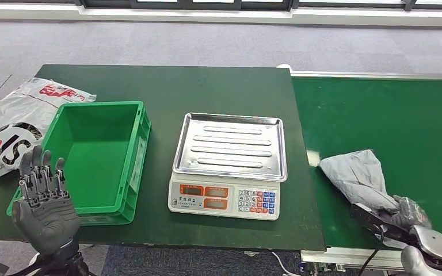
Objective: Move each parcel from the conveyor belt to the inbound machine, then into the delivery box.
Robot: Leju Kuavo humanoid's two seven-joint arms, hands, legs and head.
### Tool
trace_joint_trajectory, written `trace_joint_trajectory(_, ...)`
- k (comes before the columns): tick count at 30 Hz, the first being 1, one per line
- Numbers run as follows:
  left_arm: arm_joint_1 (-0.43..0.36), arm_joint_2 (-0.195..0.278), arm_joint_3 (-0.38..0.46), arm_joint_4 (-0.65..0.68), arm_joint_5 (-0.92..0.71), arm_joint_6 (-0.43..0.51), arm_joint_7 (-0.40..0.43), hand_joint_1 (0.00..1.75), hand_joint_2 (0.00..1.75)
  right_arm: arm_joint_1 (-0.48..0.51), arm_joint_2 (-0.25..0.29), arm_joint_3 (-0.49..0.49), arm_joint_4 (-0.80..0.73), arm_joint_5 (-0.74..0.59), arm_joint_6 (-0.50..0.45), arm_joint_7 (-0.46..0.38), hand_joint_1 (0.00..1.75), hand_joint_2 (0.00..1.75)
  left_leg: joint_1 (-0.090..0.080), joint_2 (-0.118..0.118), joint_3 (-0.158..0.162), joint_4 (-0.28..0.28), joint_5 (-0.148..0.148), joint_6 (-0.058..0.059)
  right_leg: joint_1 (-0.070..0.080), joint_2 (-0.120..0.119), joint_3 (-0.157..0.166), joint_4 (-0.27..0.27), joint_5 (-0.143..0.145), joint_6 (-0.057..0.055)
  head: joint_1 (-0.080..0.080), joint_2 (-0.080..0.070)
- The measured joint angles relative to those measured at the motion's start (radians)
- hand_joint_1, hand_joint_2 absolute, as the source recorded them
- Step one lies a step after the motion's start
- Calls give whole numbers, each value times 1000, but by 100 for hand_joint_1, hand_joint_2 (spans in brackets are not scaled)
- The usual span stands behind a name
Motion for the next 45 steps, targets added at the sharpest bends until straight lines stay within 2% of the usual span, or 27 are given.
trace_joint_trajectory(7,32,-21,0,-29,-8,-4,-10,0,0,-63,88,-10,-45,72,-214,46,175,175,0,0,4,0,0,0,0,0,-1,0,0,0,0,0)
trace_joint_trajectory(12,36,-27,0,-29,-4,-4,-18,0,0,-97,128,-56,-86,64,-378,17,175,175,0,-2,3,0,1,1,0,-2,0,0,0,0,0,0)
trace_joint_trajectory(16,31,-27,0,-22,5,-5,-22,0,0,-127,145,-97,-121,39,-463,-27,175,175,0,-2,3,0,1,1,0,-2,-1,0,0,0,0,0)
trace_joint_trajectory(20,24,-27,0,-12,8,-6,-24,0,0,-159,158,-120,-138,13,-479,-69,175,175,0,-2,3,0,1,1,0,-2,0,0,0,0,0,0)
trace_joint_trajectory(23,1,-26,-2,5,15,-12,-25,0,0,-209,183,-113,-127,-30,-477,-155,175,175,0,-1,-2,0,1,0,0,-1,-1,0,0,0,0,0)
trace_joint_trajectory(26,-42,-23,-12,36,33,-22,-20,0,0,-303,244,-68,-79,-66,-448,-217,175,175,0,5,-3,0,1,0,1,5,-1,0,1,-1,0,0)
trace_joint_trajectory(29,-84,-19,-30,73,48,-45,-9,0,0,-379,333,10,-9,-90,-416,-228,175,175,2,7,4,0,4,-4,2,8,-2,1,4,-4,0,0)
trace_joint_trajectory(34,-138,-10,-60,139,51,-71,2,0,0,-432,470,137,107,-155,-395,-253,175,175,4,3,6,-1,6,-7,4,5,-3,2,4,-5,0,0)
trace_joint_trajectory(38,-158,-2,-72,176,56,-76,4,0,0,-439,528,201,167,-199,-391,-268,175,175,4,2,5,-1,6,-7,5,4,-3,2,4,-5,0,0)
trace_joint_trajectory(42,-167,2,-74,196,64,-77,8,0,0,-440,551,240,205,-226,-380,-274,175,175,4,2,4,0,6,-7,4,4,-3,1,4,-5,0,0)
trace_joint_trajectory(43,-169,2,-74,200,65,-77,10,0,0,-440,555,248,213,-229,-380,-274,137,175,4,2,4,0,5,-7,4,4,-3,1,4,-5,0,0)
trace_joint_trajectory(45,-175,2,-74,206,66,-77,15,0,0,-441,563,259,229,-232,-382,-268,50,175,4,2,4,0,5,-7,4,4,-3,1,4,-5,0,0)
